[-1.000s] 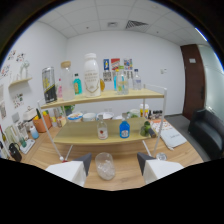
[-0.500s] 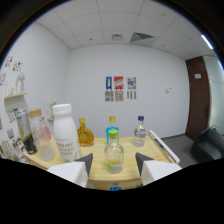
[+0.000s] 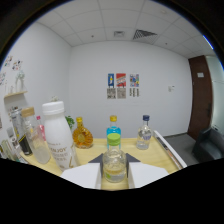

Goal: Make me a cup of Vodka Sunrise.

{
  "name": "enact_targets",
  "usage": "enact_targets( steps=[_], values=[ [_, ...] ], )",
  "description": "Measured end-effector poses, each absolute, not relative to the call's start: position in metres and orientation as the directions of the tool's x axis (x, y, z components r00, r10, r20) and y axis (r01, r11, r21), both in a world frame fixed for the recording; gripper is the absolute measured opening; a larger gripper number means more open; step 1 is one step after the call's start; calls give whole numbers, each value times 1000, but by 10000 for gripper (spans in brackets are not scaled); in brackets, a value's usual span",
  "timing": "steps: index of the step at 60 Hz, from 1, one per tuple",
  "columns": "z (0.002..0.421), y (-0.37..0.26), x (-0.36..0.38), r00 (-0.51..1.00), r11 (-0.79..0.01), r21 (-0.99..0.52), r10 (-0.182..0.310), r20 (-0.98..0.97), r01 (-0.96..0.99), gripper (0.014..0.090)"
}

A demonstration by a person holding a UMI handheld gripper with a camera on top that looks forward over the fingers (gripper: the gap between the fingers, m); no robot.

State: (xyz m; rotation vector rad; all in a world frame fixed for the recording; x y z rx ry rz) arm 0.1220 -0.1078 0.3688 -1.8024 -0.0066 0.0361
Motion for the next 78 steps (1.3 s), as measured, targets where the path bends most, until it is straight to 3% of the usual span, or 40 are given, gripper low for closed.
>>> enact_targets(
  steps=[12,20,31,42,50,54,65,78],
  values=[
    [393,-141,118,998,-174,-985,63,-15,-4,355],
    [384,-178,112,994,-168,-985,89,-59,-43,355],
    [317,-217,103,991,-230,-972,104,-80,-54,354],
    [220,-228,104,994,-364,-930,65,-88,-58,354],
    [177,-225,114,993,-417,-902,76,86,110,353],
    [170,-221,117,971,-416,-878,104,214,238,353],
    [164,-212,128,757,-374,-666,200,622,646,352],
    [167,-203,128,265,-232,-204,278,923,951,354]
  ],
)
